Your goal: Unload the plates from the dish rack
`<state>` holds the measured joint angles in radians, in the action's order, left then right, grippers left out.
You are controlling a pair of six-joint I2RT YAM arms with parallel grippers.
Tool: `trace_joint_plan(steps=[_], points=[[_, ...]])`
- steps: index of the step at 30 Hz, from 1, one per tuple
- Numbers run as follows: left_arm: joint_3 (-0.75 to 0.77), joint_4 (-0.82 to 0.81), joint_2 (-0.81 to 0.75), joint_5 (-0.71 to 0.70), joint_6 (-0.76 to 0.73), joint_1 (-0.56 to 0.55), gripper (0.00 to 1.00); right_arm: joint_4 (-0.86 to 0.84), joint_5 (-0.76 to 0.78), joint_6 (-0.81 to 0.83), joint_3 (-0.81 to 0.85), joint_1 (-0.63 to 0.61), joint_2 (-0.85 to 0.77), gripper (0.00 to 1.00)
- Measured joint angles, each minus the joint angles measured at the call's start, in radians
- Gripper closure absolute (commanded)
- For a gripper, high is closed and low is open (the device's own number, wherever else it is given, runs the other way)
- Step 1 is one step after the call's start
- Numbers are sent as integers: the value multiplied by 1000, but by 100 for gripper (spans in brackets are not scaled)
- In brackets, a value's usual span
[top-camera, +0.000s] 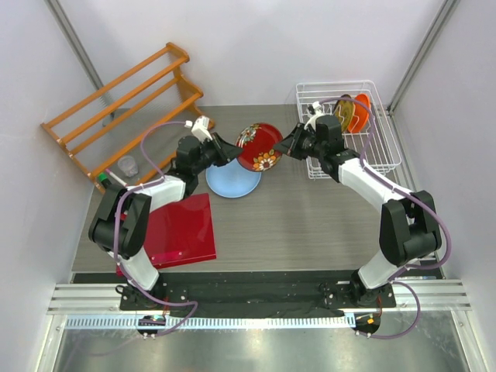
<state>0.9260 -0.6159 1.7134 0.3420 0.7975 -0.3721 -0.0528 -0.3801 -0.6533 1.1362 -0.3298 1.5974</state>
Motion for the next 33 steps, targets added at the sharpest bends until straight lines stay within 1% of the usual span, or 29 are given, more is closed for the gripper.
trace_joint_plan(steps=[2,9,10,11,13,14,21,22,24,25,33], points=[[0,-2,0,2,15,4,100,-2,-1,-3,0,4,2,99],[0,-8,-2,3,45,12,100,-27,-19,-11,0,8,15,98],[0,-8,-2,3,44,13,100,-33,-24,-15,0,8,21,93],[0,-6,-2,2,43,14,100,-39,-29,-20,0,9,27,82],[0,-2,-2,0,39,16,100,-47,-35,-30,0,9,35,72],[0,-2,-3,-1,35,16,100,-48,-38,-31,0,9,40,63],[-2,42,-37,-34,-27,8,100,-48,-57,-40,1,4,65,58],[-4,56,-48,-42,-40,6,100,-48,-61,-40,3,2,69,57],[-8,76,-64,-61,-55,5,100,-48,-64,-40,6,0,78,51],[-8,89,-74,-71,-65,5,100,-49,-69,-40,8,-1,84,50],[-9,170,-108,-127,-117,-1,100,-43,-67,-34,23,-7,100,48]])
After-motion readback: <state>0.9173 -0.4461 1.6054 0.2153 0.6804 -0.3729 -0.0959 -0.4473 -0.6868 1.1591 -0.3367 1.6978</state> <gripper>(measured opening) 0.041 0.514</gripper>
